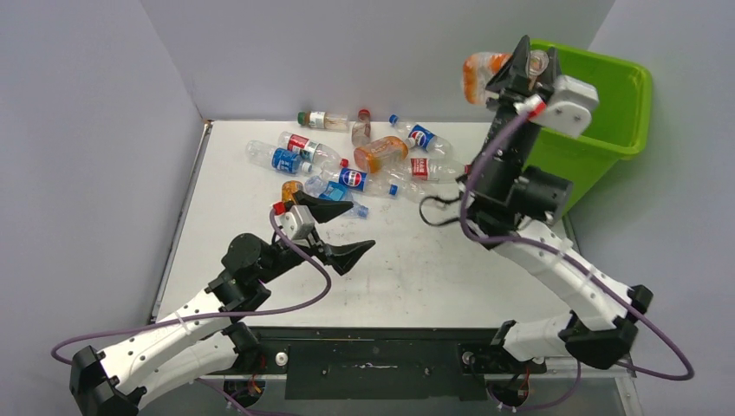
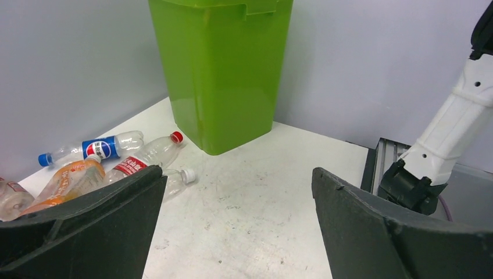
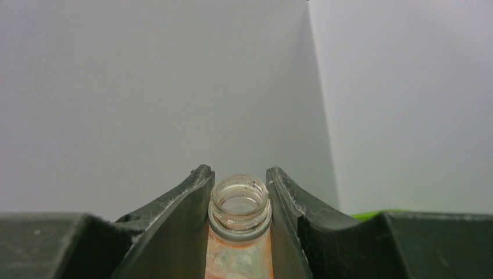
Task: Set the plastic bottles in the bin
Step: Place the plastic bottle in the trash bin, then pick up the plastic bottle at the center of the board.
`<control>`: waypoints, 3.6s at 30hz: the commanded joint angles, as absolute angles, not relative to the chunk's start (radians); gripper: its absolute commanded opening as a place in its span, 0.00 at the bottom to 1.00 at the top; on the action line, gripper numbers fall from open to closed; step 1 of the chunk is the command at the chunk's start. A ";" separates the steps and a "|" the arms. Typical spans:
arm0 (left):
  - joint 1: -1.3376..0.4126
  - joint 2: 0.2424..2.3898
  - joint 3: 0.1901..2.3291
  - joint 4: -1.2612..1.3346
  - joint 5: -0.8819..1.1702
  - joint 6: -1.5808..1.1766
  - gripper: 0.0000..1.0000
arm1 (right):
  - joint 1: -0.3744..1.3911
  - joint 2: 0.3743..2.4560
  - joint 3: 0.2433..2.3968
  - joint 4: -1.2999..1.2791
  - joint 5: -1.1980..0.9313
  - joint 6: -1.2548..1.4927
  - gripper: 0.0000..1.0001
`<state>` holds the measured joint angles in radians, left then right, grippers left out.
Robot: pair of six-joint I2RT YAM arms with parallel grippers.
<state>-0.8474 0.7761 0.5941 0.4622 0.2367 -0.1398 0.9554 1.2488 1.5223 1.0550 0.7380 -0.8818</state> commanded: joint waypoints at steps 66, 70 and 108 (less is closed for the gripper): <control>-0.847 1.047 0.839 0.032 -0.507 -0.093 0.96 | 0.665 1.172 1.091 0.101 0.276 0.340 0.95; -0.804 1.151 0.901 -0.083 -0.531 -0.166 0.96 | 0.663 1.181 0.911 0.131 0.211 0.387 0.95; -0.321 1.825 1.144 -0.294 -0.301 -0.367 0.70 | 0.823 1.025 0.468 0.285 0.118 0.653 0.98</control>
<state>-0.3229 1.8103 1.1011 -0.3294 -0.3206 -0.3630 0.8112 1.0721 0.4397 0.2630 0.1081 0.6262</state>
